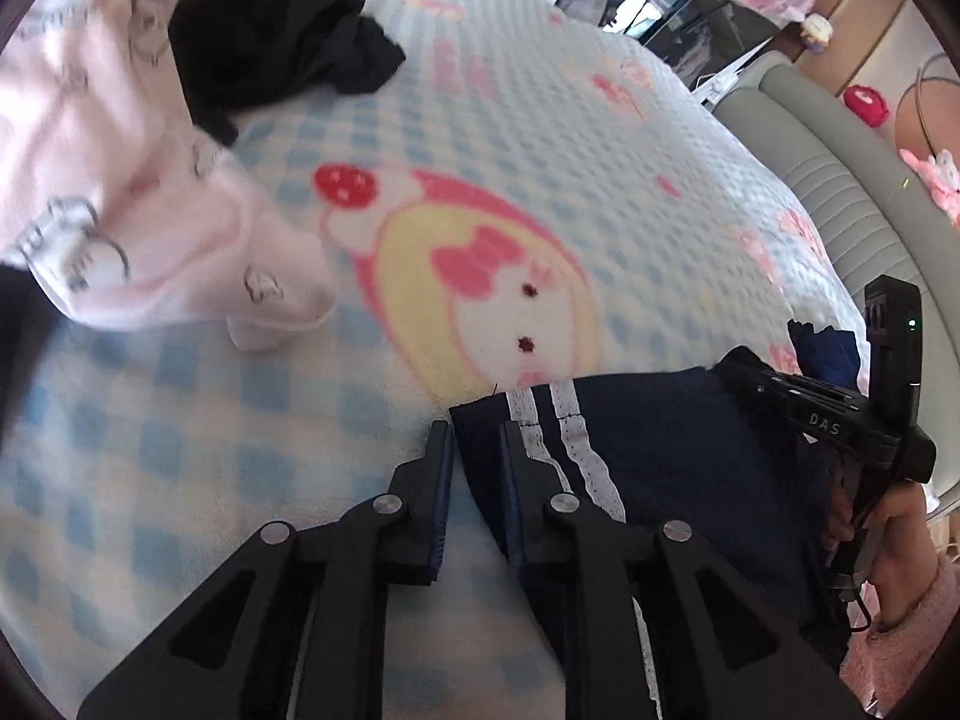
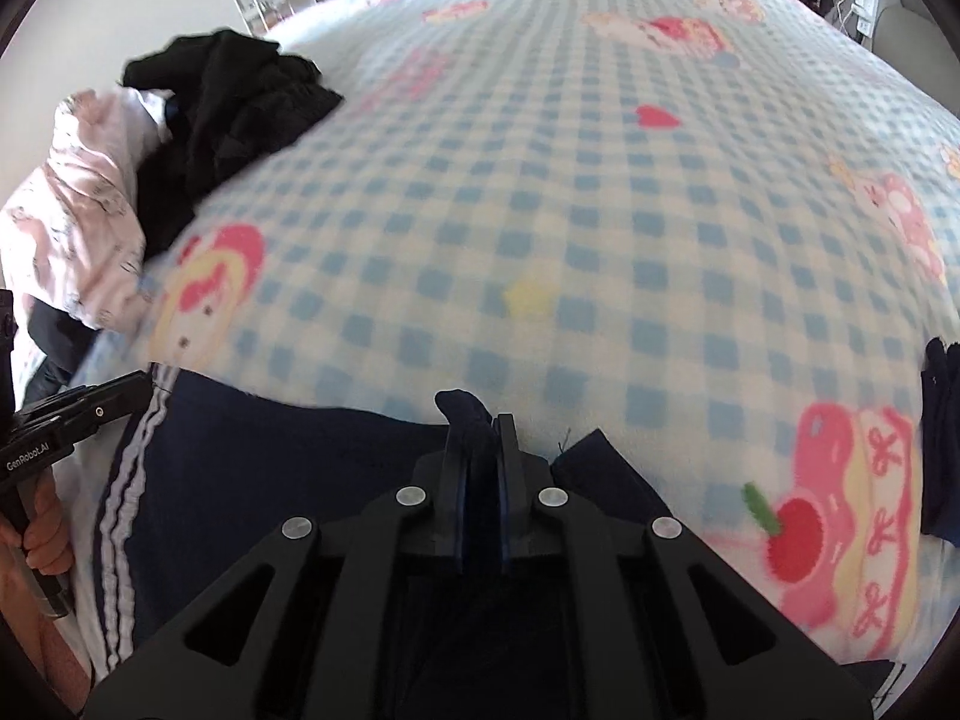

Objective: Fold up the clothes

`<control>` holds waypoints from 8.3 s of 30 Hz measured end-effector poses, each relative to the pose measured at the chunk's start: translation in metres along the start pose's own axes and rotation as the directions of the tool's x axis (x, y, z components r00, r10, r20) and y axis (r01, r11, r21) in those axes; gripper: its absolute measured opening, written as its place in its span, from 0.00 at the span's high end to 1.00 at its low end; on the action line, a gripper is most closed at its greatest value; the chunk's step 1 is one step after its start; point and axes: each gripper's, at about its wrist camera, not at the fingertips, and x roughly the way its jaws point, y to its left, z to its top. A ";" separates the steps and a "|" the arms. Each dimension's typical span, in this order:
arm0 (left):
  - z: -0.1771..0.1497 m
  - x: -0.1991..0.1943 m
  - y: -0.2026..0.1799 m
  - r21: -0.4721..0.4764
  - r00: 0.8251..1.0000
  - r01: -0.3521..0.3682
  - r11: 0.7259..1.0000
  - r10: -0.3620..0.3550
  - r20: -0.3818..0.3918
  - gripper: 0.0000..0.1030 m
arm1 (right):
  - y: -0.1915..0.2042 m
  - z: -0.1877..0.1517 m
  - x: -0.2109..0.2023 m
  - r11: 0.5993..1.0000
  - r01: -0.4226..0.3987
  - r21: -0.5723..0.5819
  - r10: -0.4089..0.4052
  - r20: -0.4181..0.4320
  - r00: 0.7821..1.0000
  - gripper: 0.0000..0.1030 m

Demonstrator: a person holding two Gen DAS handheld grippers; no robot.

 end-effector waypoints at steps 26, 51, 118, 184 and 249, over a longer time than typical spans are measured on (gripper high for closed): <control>-0.180 -0.075 -0.043 -0.368 0.937 0.299 0.880 -0.344 -0.061 0.49 | -0.037 -0.258 -0.182 0.918 -0.098 0.384 0.067 0.094 0.993 0.62; -0.188 -0.087 -0.041 -0.310 0.963 0.252 0.917 -0.270 -0.014 0.71 | -0.048 -0.279 -0.178 0.884 -0.140 0.445 0.097 0.118 0.988 0.47; 0.014 0.059 -0.252 0.466 0.995 -0.097 0.879 0.087 0.042 0.88 | -0.171 -0.138 -0.132 0.924 -0.081 0.373 0.000 0.214 0.977 0.95; -0.197 -0.117 -0.054 -0.222 0.983 0.159 0.962 -0.134 0.126 0.61 | -0.076 -0.286 -0.164 0.871 -0.222 0.438 0.202 0.093 0.975 0.52; -0.010 -0.025 -0.010 0.038 0.993 0.011 0.999 -0.015 0.116 0.94 | 0.001 -0.018 -0.032 0.998 -0.067 0.000 0.067 0.059 0.996 0.95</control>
